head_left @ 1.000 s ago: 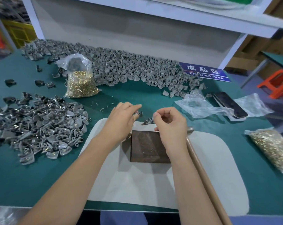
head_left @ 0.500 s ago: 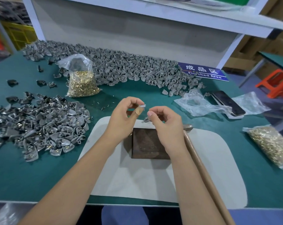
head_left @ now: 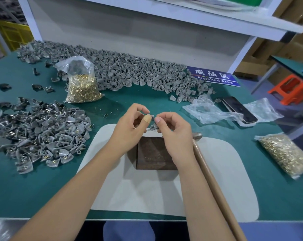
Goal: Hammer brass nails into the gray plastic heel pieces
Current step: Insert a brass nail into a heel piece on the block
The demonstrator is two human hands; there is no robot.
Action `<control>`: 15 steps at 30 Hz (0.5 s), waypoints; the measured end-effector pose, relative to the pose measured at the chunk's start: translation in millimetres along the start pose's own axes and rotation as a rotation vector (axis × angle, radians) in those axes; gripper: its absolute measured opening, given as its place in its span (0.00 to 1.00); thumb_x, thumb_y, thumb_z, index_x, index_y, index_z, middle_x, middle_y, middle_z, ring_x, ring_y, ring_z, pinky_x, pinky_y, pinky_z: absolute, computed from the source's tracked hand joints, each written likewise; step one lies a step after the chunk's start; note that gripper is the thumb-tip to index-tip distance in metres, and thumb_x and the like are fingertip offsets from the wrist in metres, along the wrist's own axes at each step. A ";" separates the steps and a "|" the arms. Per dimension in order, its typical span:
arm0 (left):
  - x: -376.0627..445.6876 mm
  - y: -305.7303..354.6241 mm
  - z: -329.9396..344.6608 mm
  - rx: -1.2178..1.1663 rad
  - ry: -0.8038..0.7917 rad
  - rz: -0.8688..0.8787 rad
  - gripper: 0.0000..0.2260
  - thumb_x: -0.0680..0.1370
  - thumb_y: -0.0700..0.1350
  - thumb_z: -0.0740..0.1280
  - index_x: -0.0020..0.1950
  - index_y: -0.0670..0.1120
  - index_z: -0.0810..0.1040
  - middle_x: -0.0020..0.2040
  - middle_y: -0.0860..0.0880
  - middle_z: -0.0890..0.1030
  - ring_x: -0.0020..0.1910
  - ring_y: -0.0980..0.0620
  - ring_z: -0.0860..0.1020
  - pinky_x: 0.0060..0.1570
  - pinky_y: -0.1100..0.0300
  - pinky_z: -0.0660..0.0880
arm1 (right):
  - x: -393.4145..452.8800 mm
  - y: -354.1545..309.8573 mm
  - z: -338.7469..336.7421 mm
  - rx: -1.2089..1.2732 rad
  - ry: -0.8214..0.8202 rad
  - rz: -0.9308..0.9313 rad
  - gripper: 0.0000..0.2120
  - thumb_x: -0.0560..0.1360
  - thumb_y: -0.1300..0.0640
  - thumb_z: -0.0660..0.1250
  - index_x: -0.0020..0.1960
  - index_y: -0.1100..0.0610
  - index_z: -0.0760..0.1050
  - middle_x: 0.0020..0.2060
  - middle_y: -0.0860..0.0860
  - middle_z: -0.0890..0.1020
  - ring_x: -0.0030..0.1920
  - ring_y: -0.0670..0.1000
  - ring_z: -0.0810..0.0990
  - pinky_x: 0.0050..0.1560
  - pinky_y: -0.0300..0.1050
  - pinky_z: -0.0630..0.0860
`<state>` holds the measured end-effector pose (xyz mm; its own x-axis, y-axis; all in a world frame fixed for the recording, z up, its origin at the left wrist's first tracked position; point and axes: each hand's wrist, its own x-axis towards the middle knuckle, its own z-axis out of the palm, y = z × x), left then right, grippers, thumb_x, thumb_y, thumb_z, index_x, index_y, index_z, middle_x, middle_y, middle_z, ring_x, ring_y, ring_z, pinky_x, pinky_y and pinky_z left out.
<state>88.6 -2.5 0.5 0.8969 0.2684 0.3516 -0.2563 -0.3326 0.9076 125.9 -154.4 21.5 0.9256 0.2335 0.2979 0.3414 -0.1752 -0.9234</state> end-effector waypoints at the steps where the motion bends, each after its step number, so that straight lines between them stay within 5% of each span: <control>1: 0.2 -0.5 0.7 0.017 0.004 0.002 0.03 0.82 0.51 0.63 0.48 0.56 0.74 0.37 0.53 0.81 0.34 0.53 0.78 0.38 0.64 0.73 | -0.1 -0.1 0.5 0.007 0.009 -0.001 0.04 0.79 0.56 0.72 0.47 0.48 0.81 0.41 0.45 0.84 0.42 0.49 0.83 0.46 0.48 0.80; 9: -0.6 -2.5 2.1 -0.051 -0.030 -0.010 0.08 0.83 0.55 0.64 0.48 0.53 0.74 0.38 0.54 0.82 0.34 0.53 0.78 0.39 0.60 0.76 | -1.2 -1.9 1.3 0.036 -0.014 0.021 0.05 0.81 0.58 0.69 0.48 0.49 0.79 0.39 0.48 0.84 0.37 0.47 0.82 0.38 0.36 0.75; 15: -0.1 -0.2 3.3 -0.152 -0.045 -0.011 0.04 0.83 0.41 0.67 0.55 0.48 0.80 0.42 0.52 0.84 0.39 0.54 0.81 0.44 0.62 0.78 | 0.6 0.4 0.0 0.053 0.110 0.074 0.08 0.78 0.60 0.72 0.46 0.48 0.82 0.39 0.47 0.85 0.41 0.50 0.84 0.38 0.48 0.82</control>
<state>89.7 -5.4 -0.5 0.9141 0.2294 0.3343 -0.2954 -0.1881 0.9367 126.7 -154.3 21.3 0.9613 0.1146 0.2503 0.2649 -0.1369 -0.9545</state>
